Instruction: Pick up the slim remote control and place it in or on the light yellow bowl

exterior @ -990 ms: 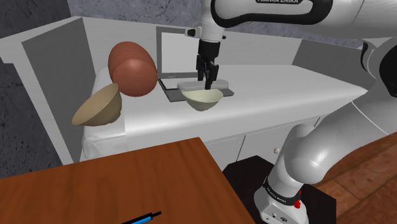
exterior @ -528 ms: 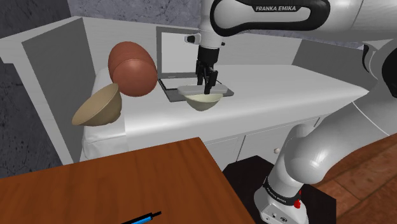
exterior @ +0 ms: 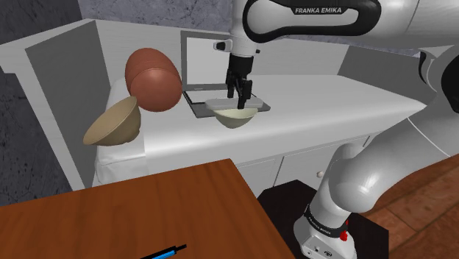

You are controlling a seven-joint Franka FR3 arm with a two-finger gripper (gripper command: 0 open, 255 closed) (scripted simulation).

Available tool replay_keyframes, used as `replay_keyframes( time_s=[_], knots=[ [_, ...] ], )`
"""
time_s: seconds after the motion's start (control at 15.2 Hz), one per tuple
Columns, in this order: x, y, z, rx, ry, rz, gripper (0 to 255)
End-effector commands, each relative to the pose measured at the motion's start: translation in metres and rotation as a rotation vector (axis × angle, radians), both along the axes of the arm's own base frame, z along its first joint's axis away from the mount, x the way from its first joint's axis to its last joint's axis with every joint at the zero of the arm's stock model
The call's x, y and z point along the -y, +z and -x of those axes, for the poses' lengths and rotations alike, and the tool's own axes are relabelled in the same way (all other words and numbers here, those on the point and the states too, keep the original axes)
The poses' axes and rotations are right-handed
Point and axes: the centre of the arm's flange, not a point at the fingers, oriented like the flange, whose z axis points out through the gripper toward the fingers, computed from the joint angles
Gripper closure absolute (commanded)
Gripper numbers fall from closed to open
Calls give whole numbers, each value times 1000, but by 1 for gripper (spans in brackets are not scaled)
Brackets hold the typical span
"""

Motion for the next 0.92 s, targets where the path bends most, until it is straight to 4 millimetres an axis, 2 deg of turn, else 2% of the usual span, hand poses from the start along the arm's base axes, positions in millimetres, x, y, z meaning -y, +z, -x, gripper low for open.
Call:
replay_keyframes(
  time_s=[0.0,0.07,0.33,0.86],
  knots=[
    [0,0,0,0,0,0,0],
    [-1,0,0,0,0,0,0],
    [-2,50,0,0,0,0,0],
    [-2,50,0,0,0,0,0]
  ],
)
